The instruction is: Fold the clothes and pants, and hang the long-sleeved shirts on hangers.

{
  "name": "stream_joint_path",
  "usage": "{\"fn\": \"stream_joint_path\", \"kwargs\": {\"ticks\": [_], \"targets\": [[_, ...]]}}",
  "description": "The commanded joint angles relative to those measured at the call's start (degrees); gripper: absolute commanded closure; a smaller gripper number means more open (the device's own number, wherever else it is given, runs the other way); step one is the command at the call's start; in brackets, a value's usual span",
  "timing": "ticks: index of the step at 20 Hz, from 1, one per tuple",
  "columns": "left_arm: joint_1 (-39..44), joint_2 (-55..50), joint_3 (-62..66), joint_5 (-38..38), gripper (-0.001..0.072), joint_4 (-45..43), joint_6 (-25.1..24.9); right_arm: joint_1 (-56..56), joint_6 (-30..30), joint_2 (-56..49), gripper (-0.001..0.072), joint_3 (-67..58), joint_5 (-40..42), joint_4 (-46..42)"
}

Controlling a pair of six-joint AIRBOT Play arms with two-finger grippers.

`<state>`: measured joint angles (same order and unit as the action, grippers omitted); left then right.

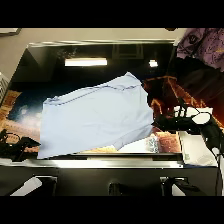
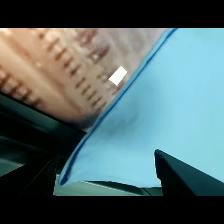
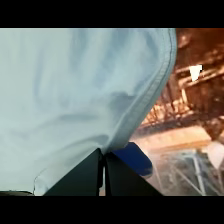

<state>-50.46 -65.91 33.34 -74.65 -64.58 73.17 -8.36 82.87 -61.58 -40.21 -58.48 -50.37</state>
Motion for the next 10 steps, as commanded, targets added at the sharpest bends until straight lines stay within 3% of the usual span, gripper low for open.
{"fn": "stream_joint_path", "kwargs": {"ticks": [1,8,9,10], "targets": [[2.4,0.0,-1.3,0.9,0.0032,0.1,-0.8,0.0,0.1,0.0,0.068,-0.1,0.1,0.2],[6.1,-3.1,-2.0,2.3,0.0033,0.1,-0.8,0.0,0.1,0.0,0.068,-0.1,0.1,1.2],[6.9,-3.5,-1.9,2.3,0.0088,0.1,-0.8,0.0,0.1,0.0,0.068,-0.1,0.1,1.6],[7.5,-3.7,-1.9,2.2,0.0296,0.2,-0.8,0.0,0.1,0.0,0.068,-0.1,0.1,2.0]]}}
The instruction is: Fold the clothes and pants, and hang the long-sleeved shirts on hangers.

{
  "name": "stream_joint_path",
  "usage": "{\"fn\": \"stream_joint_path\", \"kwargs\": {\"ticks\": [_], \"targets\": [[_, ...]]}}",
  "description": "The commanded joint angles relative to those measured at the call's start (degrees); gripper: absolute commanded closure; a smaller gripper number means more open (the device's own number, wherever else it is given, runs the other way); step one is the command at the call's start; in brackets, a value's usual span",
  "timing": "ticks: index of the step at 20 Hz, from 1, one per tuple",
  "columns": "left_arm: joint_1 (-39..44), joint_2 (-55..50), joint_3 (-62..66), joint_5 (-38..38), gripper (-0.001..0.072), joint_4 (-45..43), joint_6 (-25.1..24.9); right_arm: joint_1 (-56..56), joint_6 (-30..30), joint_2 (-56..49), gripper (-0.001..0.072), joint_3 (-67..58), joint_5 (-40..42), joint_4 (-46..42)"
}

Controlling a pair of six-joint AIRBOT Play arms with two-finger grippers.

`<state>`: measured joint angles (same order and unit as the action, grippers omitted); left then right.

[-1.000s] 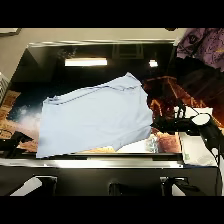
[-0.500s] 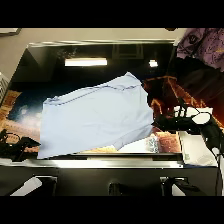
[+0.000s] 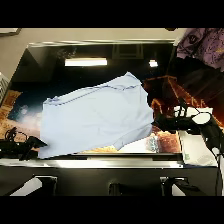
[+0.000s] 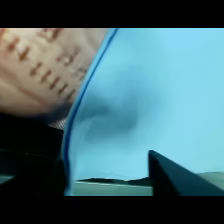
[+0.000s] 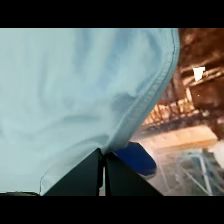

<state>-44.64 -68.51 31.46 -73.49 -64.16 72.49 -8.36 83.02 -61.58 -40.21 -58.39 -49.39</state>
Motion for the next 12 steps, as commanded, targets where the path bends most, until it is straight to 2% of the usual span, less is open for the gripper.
{"fn": "stream_joint_path", "kwargs": {"ticks": [1,2,6,9,12], "targets": [[2.3,-1.0,0.0,1.1,0.0578,0.9,-0.2,0.0,0.0,0.0,0.068,-0.1,-0.1,1.4],[2.6,-1.0,0.3,0.9,0.069,3.8,-1.6,0.0,0.0,0.0,0.068,-0.1,-0.2,2.0],[5.7,-0.8,6.9,0.9,0.0692,17.1,-3.1,0.0,-4.8,0.0,0.0681,-1.5,0.5,7.3],[12.5,-0.6,20.0,1.1,0.0693,18.3,0.2,0.0,-11.9,0.0,0.0681,-9.2,0.5,9.0],[18.7,-0.6,38.5,2.9,0.0693,17.4,4.8,0.0,-13.9,0.0,0.0681,-21.8,1.2,9.7]]}}
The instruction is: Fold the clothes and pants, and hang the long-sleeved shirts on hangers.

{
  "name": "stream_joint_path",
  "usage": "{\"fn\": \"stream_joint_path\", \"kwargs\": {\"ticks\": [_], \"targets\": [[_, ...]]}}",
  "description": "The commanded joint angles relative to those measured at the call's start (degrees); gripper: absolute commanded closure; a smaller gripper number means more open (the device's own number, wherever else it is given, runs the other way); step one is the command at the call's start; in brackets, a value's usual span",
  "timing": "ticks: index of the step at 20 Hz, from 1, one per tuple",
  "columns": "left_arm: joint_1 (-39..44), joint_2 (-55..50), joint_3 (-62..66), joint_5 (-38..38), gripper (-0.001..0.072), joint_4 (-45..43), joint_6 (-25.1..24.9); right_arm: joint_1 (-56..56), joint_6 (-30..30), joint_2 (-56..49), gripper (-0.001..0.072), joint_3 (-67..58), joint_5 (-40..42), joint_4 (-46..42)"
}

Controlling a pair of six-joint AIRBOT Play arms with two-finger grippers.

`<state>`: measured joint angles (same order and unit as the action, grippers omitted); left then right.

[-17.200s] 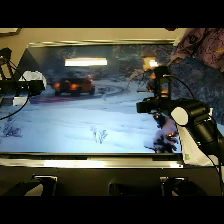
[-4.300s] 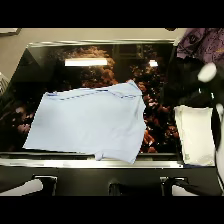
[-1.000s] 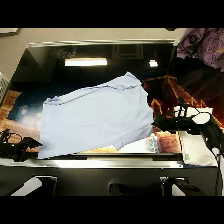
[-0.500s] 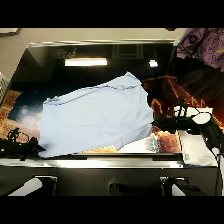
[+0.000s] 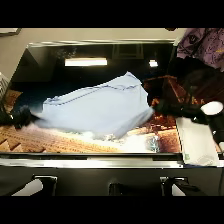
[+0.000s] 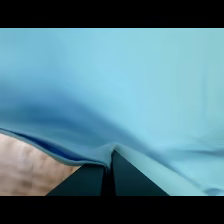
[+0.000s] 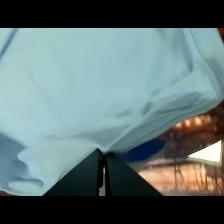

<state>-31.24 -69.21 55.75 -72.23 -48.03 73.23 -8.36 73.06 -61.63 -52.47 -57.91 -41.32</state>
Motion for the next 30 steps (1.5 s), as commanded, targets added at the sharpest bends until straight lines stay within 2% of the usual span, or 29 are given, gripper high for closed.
{"fn": "stream_joint_path", "kwargs": {"ticks": [1,4,7,10,14,17,20,23,27,30], "targets": [[7.0,0.1,21.7,2.2,0.0693,-0.1,6.1,0.0,-3.8,0.1,0.0681,-14.3,0.5,1.7],[10.6,0.6,43.7,1.6,0.0694,-9.0,13.0,0.0,-2.7,0.3,0.0681,-31.6,-4.5,1.2],[11.6,4.7,57.5,1.2,0.0693,-18.4,21.4,0.0,0.8,3.7,0.0681,-45.9,-8.9,-3.4],[11.6,13.6,60.2,0.6,0.0693,-26.1,27.4,0.0,5.4,11.1,0.0681,-54.1,-10.4,-12.2],[11.6,22.6,60.2,-6.0,0.0693,-31.6,30.0,0.0,15.0,21.6,0.0681,-55.7,-10.8,-22.8],[11.6,24.3,60.2,-7.0,0.0694,-32.1,30.6,0.0,24.8,23.6,0.0681,-55.6,-11.3,-24.9],[11.6,22.1,56.3,-6.9,0.0693,-31.5,29.5,0.0,29.8,18.3,0.0681,-55.6,-14.8,-23.5],[11.7,17.1,48.0,-5.6,0.0694,-29.1,24.0,0.0,30.4,6.5,0.0681,-55.4,-19.8,-19.1],[13.6,6.2,35.8,5.2,0.0694,-29.1,20.9,1.7,29.6,-13.0,0.0681,-54.5,-19.9,-18.5],[16.1,-7.0,33.0,14.8,0.0693,-29.1,18.9,6.4,25.7,-27.1,0.0681,-54.5,-13.6,-20.3]]}}
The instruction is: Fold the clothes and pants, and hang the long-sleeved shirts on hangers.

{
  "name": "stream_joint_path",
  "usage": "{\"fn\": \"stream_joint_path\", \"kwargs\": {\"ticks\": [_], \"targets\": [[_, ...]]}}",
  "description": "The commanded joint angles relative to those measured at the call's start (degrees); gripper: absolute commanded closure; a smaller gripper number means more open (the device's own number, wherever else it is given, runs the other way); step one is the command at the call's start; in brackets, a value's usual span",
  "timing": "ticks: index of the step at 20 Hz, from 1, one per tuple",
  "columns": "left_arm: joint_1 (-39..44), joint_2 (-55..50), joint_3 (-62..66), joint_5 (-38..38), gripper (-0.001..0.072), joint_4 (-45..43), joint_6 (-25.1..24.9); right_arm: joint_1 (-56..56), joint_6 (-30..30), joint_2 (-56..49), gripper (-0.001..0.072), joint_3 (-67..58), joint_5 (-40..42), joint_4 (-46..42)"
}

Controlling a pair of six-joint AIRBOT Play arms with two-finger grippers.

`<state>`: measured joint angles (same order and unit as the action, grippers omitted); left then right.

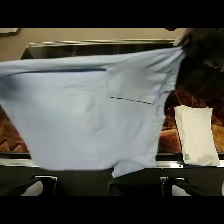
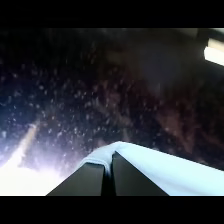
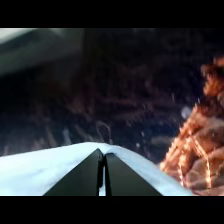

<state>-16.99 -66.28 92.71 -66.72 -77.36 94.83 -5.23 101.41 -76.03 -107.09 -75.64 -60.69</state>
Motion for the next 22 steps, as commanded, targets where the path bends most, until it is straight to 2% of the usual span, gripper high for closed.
{"fn": "stream_joint_path", "kwargs": {"ticks": [1,5,8,11,12,13,14,15,16,18,21,22], "targets": [[2.8,-14.5,-4.0,12.5,0.0694,0.2,-3.4,4.5,-2.6,-17.0,0.0681,0.1,7.4,-2.6],[5.6,-30.1,-3.0,25.4,0.0693,0.5,-3.3,5.8,-2.6,-28.2,0.0681,0.0,22.4,-6.5],[6.5,-38.2,1.6,25.4,0.0693,1.1,-3.4,6.1,-2.6,-32.7,0.068,0.0,27.9,-5.7],[7.0,-42.3,3.1,23.4,0.0685,2.3,-3.3,6.3,-2.6,-35.9,0.0671,0.0,27.2,-4.3],[6.9,-42.7,3.1,21.9,0.062,3.5,-3.3,6.3,-2.5,-36.6,0.0594,0.0,25.9,-3.2],[6.6,-42.7,3.1,19.6,0.0448,4.8,-3.3,6.1,-2.5,-36.8,0.045,0.0,23.7,-1.9],[6.0,-42.3,4.0,16.2,0.0228,5.6,-3.3,6.1,-2.6,-36.4,0.0311,0.0,20.4,-0.8],[5.3,-42.0,5.4,12.4,0.0116,5.9,-3.3,5.6,-2.9,-35.4,0.0224,0.0,16.4,-0.8],[4.2,-41.0,7.4,7.3,0.0091,6.0,-3.4,5.0,-4.7,-33.6,0.0216,0.0,11.4,-0.9],[2.1,-37.4,9.1,0.2,0.0091,6.0,-3.6,3.2,-9.8,-29.0,0.0217,0.0,2.5,-1.2],[-0.3,-30.2,9.0,-9.9,0.0091,4.9,-7.3,-0.4,-17.3,-20.6,0.0218,0.2,-8.3,-4.7],[-1.4,-27.9,7.9,-10.9,0.0091,5.0,-5.9,-2.0,-19.5,-17.9,0.0218,1.7,-10.6,-4.6]]}}
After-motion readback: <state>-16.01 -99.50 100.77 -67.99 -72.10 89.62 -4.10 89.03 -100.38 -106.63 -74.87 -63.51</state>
